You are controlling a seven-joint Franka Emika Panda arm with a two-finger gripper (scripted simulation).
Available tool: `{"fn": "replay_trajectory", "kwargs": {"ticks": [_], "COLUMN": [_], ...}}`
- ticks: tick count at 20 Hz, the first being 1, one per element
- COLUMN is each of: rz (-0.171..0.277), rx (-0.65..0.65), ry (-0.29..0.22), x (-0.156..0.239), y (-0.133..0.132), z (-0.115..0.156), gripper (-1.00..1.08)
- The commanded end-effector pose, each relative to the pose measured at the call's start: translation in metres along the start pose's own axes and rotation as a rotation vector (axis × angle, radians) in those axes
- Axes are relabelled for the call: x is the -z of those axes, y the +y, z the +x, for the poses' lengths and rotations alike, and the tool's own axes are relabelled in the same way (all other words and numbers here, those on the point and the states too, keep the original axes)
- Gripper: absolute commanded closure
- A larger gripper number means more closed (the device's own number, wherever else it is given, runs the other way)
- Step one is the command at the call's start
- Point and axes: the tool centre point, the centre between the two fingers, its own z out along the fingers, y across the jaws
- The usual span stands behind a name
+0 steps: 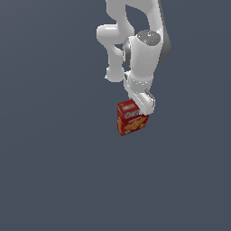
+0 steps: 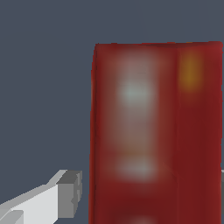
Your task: Pick up the object and move it to a goal position.
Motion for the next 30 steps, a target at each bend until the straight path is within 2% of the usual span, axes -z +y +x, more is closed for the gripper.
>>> {"fn": "replay_trajectory", "kwargs": {"ticks": [1, 3, 4, 19, 24, 30], "rz": [0.001, 0.001, 0.001, 0.002, 0.003, 0.003], "rx": [-0.001, -0.001, -0.001, -0.001, 0.000, 0.000], "ry": [0.000, 0.000, 0.000, 0.001, 0.000, -0.001], "x": [-0.006, -0.007, -0.007, 0.001, 0.022, 0.065], "y": [-0.001, -0.001, -0.001, 0.000, 0.003, 0.008], "z": [0.000, 0.000, 0.000, 0.002, 0.008, 0.019], "gripper": [-0.92, -0.92, 1.08, 1.08, 1.08, 1.08]}}
